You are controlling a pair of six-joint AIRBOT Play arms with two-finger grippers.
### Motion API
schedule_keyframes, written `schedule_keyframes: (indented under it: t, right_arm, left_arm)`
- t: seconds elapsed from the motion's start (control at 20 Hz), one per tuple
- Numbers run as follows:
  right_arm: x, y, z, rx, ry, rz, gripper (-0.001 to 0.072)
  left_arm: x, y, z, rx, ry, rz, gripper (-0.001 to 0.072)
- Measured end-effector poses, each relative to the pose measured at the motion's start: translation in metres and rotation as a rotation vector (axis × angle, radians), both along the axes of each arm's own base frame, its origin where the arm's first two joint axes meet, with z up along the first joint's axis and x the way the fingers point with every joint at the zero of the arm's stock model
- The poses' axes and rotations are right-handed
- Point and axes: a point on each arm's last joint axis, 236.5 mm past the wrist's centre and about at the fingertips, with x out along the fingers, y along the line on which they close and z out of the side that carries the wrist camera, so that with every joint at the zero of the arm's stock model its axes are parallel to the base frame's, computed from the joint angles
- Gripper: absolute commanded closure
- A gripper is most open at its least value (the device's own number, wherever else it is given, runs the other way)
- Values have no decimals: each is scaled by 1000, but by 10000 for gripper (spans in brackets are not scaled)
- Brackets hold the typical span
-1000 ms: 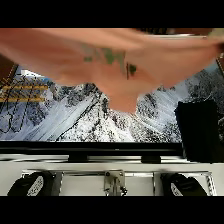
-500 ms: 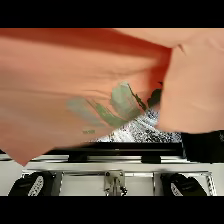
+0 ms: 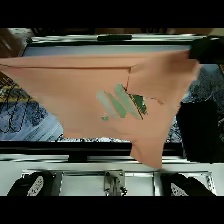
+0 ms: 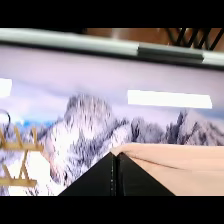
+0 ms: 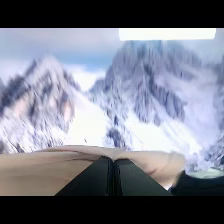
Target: Fold the shirts.
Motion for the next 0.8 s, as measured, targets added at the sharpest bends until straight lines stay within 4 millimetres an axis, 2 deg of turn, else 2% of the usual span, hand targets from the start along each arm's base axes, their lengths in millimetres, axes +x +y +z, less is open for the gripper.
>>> schedule_keyframes:
  t: [0.1,0.2,0.35,0.45,0.55,0.6,0.65,0.7,0.75,0.8]
  right_arm:
    - [41,8,-51,-21,96,3,653]
    - [78,21,-95,12,144,-5,652]
    - [124,47,-141,137,138,-25,652]
    - [146,63,-165,223,135,-42,653]
    - [159,75,-195,293,171,-64,652]
    - [162,81,-209,322,197,-71,640]
    - [163,87,-224,350,228,-79,570]
    - [163,92,-236,379,257,-85,354]
    - [163,96,-242,404,272,-87,203]
    - [162,98,-244,424,286,-87,203]
  left_arm:
    - [31,4,-39,-57,57,9,675]
    - [63,7,-68,-131,83,22,675]
    - [108,13,-111,-252,116,59,675]
    - [131,17,-147,-314,168,86,674]
    - [146,13,-189,-364,247,94,671]
    - [150,7,-208,-388,289,91,630]
    - [153,0,-225,-407,329,83,499]
    - [154,-8,-240,-424,367,73,274]
    - [154,-13,-251,-436,397,65,2]
    - [152,-17,-259,-447,430,56,-7]
